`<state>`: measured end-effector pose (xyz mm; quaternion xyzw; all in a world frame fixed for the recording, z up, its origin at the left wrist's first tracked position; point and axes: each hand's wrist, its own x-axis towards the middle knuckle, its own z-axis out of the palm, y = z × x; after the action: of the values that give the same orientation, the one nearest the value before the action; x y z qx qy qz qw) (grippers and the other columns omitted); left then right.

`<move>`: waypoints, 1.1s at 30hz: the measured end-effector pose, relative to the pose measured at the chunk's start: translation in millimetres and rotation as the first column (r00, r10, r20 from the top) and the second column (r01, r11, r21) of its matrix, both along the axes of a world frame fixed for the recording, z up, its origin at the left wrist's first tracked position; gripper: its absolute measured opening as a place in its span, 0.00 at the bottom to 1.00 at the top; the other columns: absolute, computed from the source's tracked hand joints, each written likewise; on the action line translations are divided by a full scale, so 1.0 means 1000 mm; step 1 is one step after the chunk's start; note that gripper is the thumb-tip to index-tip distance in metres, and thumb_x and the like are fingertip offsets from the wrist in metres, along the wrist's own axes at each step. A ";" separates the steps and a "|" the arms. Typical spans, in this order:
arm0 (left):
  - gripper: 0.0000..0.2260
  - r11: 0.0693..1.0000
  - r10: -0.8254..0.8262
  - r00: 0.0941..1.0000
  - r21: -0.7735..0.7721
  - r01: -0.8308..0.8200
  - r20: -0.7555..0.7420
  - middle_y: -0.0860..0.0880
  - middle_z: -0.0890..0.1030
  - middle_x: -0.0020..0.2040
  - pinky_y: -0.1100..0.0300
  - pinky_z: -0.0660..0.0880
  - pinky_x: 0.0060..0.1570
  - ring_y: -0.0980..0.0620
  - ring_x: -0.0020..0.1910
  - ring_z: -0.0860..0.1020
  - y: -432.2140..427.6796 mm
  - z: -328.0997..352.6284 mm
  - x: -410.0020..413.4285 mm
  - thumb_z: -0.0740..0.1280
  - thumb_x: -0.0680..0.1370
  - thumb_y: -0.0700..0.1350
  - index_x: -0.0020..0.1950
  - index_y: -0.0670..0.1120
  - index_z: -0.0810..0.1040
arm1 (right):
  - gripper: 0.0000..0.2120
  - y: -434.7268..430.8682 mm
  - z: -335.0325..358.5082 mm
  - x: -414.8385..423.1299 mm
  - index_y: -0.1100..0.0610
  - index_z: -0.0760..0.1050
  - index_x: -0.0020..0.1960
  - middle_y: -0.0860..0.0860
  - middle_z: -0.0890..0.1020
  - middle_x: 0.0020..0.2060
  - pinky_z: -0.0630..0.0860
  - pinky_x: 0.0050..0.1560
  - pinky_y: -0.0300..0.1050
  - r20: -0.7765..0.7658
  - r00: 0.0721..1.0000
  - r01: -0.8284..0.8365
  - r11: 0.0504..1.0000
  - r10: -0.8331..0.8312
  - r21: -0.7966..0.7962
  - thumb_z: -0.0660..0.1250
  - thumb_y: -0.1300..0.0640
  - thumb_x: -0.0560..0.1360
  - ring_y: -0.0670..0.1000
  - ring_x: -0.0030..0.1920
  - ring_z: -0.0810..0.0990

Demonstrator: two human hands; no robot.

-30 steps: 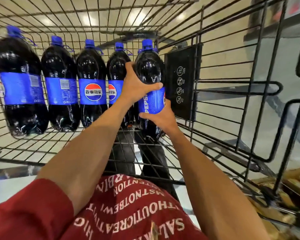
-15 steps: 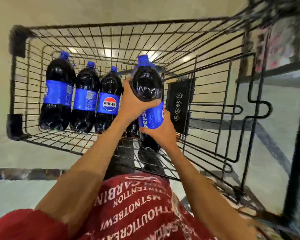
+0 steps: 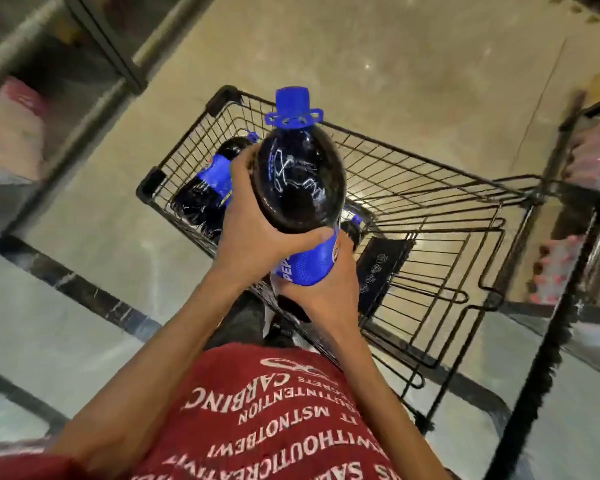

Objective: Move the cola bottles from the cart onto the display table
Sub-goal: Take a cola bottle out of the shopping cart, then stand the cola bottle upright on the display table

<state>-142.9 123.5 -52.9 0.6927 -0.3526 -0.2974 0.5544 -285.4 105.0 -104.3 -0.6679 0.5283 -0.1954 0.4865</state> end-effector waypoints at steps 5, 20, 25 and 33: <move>0.49 0.983 0.165 0.986 -0.088 -0.161 0.037 0.72 0.69 0.65 0.63 0.73 0.65 0.61 0.68 0.73 0.045 0.038 0.007 0.83 0.59 0.43 0.73 0.50 0.59 | 0.37 0.009 0.035 0.017 0.37 0.67 0.55 0.39 0.78 0.52 0.79 0.51 0.53 0.080 0.974 -0.201 0.973 0.210 -0.109 0.84 0.50 0.55 0.45 0.52 0.79; 0.49 0.854 0.505 0.845 -0.244 -0.460 0.175 0.58 0.68 0.69 0.70 0.66 0.67 0.64 0.69 0.70 0.166 0.090 0.097 0.84 0.57 0.43 0.72 0.49 0.60 | 0.41 0.087 0.057 0.152 0.42 0.66 0.63 0.45 0.80 0.57 0.79 0.56 0.57 0.227 0.814 -0.497 0.843 0.535 -0.206 0.82 0.45 0.54 0.49 0.56 0.81; 0.49 0.790 0.604 0.773 -0.273 -0.548 0.196 0.62 0.68 0.68 0.66 0.67 0.68 0.62 0.69 0.71 0.219 0.097 0.144 0.84 0.58 0.42 0.72 0.49 0.60 | 0.40 0.129 0.064 0.211 0.34 0.66 0.60 0.37 0.78 0.55 0.78 0.55 0.44 0.234 0.747 -0.576 0.781 0.623 -0.242 0.83 0.46 0.55 0.42 0.55 0.79; 0.51 0.745 0.664 0.715 -0.274 -0.608 0.218 0.47 0.67 0.72 0.58 0.69 0.71 0.53 0.74 0.68 0.297 0.095 0.231 0.85 0.59 0.41 0.75 0.43 0.60 | 0.46 0.198 0.064 0.304 0.42 0.66 0.67 0.37 0.77 0.57 0.76 0.52 0.33 0.254 0.675 -0.649 0.721 0.693 -0.244 0.86 0.52 0.56 0.40 0.57 0.78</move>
<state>87.8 420.9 42.4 0.7547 -0.1980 0.0552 0.6231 19.0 303.3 -40.8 -0.8038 0.1426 -0.1459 0.5589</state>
